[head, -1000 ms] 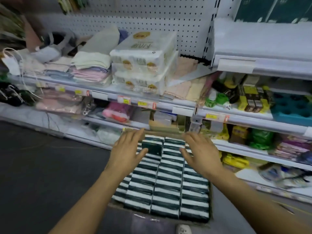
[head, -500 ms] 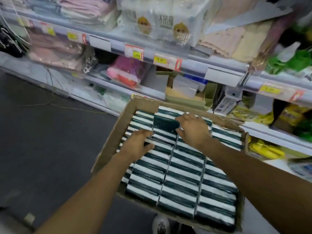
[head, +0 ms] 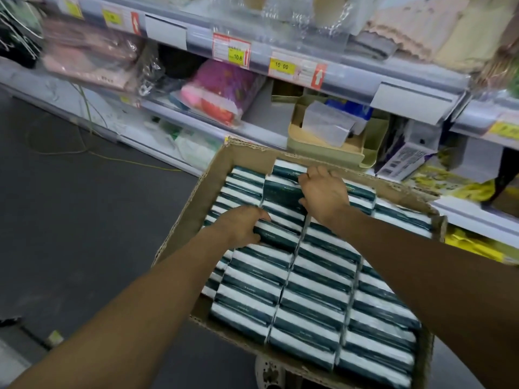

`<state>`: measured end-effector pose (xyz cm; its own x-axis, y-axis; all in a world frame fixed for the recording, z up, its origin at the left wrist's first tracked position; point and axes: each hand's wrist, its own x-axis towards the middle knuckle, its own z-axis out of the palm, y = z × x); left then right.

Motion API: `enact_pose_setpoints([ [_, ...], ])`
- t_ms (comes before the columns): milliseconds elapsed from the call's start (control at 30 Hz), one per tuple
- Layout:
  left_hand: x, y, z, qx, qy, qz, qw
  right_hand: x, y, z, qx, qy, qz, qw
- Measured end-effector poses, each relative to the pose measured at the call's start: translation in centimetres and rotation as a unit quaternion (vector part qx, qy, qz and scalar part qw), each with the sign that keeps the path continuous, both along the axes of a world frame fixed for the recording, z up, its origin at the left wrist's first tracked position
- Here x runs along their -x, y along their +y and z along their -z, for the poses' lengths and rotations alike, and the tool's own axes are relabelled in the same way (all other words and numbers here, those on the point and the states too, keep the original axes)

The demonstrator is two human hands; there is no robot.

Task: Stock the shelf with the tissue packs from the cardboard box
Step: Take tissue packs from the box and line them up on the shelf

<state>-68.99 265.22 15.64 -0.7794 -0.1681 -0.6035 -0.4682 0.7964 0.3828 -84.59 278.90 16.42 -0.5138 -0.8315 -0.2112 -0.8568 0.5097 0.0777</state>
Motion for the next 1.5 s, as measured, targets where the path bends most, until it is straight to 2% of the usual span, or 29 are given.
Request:
enact_pose_setpoints([
  [100, -0.2, 0.4, 0.0, 0.037, 0.016, 0.010, 0.999, 0.2, 0.2, -0.5, 0.036, -0.025, 0.021, 0.999],
  [233, -1.4, 0.6, -1.6, 0.019, 0.077, -0.056, 0.995, 0.2, 2.0, -2.3, 0.137, -0.070, 0.020, 0.988],
  [400, -3.4, 2.5, -7.0, -0.018, 0.192, -0.151, 0.969, -0.7, 5.9, -7.5, 0.267, -0.212, 0.123, 0.932],
  [533, -3.6, 4.5, -12.9, -0.083, 0.260, -0.210, 0.939, -1.6, 10.1, -13.3, 0.341, -0.242, 0.157, 0.895],
  [667, -2.4, 6.3, -18.4, -0.151, 0.296, -0.236, 0.913, -2.0, 14.6, -19.2, 0.407, -0.232, 0.167, 0.867],
  [800, -0.5, 9.1, -23.9, -0.181, 0.355, -0.234, 0.887, -1.7, 19.7, -25.0, 0.459, -0.206, 0.189, 0.843],
  [1100, 7.2, 20.2, -35.6, -0.229, 0.438, -0.148, 0.857, 2.2, 33.1, -35.1, 0.549, -0.132, 0.199, 0.801],
  [1267, 13.1, 27.6, -39.8, -0.266, 0.458, -0.124, 0.839, 6.9, 41.6, -39.1, 0.561, -0.092, 0.209, 0.796],
  [1500, 19.6, 36.2, -43.3, -0.312, 0.488, -0.148, 0.802, 13.9, 50.3, -43.2, 0.598, -0.065, 0.206, 0.772],
])
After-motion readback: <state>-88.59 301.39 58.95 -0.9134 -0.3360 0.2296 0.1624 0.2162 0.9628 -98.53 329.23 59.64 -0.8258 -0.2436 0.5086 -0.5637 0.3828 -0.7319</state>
